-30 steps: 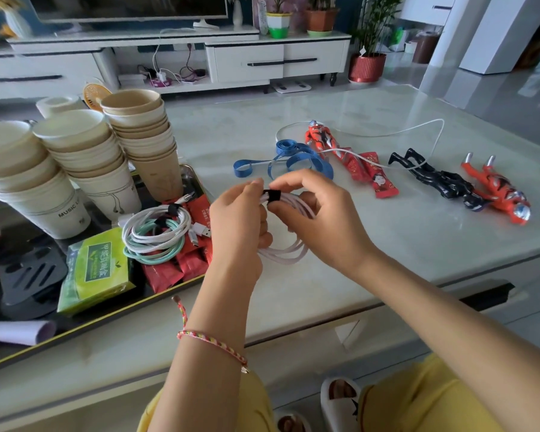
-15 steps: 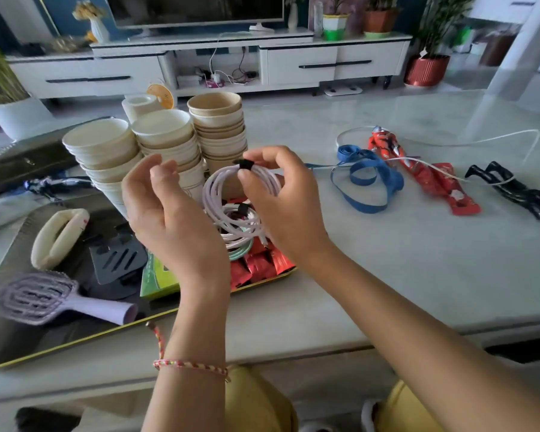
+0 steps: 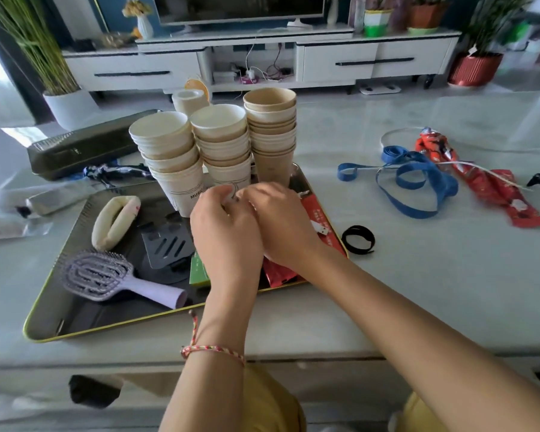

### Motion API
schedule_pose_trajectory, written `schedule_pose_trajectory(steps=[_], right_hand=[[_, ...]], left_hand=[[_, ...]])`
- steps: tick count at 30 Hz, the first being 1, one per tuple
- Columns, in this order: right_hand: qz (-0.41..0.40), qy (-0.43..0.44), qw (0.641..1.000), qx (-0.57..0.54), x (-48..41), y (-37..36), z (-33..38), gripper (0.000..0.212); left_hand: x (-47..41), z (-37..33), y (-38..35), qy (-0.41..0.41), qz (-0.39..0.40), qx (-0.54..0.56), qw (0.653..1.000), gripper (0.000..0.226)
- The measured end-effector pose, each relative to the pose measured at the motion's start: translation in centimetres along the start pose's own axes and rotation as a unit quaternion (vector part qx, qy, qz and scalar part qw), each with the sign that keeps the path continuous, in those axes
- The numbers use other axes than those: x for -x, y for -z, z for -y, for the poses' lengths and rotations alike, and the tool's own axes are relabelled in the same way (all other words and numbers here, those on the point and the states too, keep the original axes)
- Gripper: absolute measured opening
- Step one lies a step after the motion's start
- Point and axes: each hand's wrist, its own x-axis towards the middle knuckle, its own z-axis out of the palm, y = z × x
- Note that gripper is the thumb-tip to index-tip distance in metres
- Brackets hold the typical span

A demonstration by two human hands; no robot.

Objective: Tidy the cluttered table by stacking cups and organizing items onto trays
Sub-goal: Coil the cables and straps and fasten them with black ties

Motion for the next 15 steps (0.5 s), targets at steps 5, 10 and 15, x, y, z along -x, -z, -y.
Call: schedule_pose_trajectory(steps=[5, 10, 15], right_hand=[[-0.105, -0.074, 0.980, -0.149, 1.9, 4.3, -2.4, 0.020], [-0.086, -0.219, 0.969, -0.074, 5.5, 7.2, -10.5, 0.022], [0.038, -0.239, 0.962, 0.125, 8.8, 8.1, -15.7, 0.038]], left_hand=[[2.1, -1.8, -1.5, -0.095, 0.021, 0.049, 0.994, 0.026], [4.6, -4.2, -4.1, -0.137, 0.084, 0.096, 0.982, 0.026], [6.7, -6.1, -6.6, -0.065, 0.130, 0.149, 0.978, 0.027]])
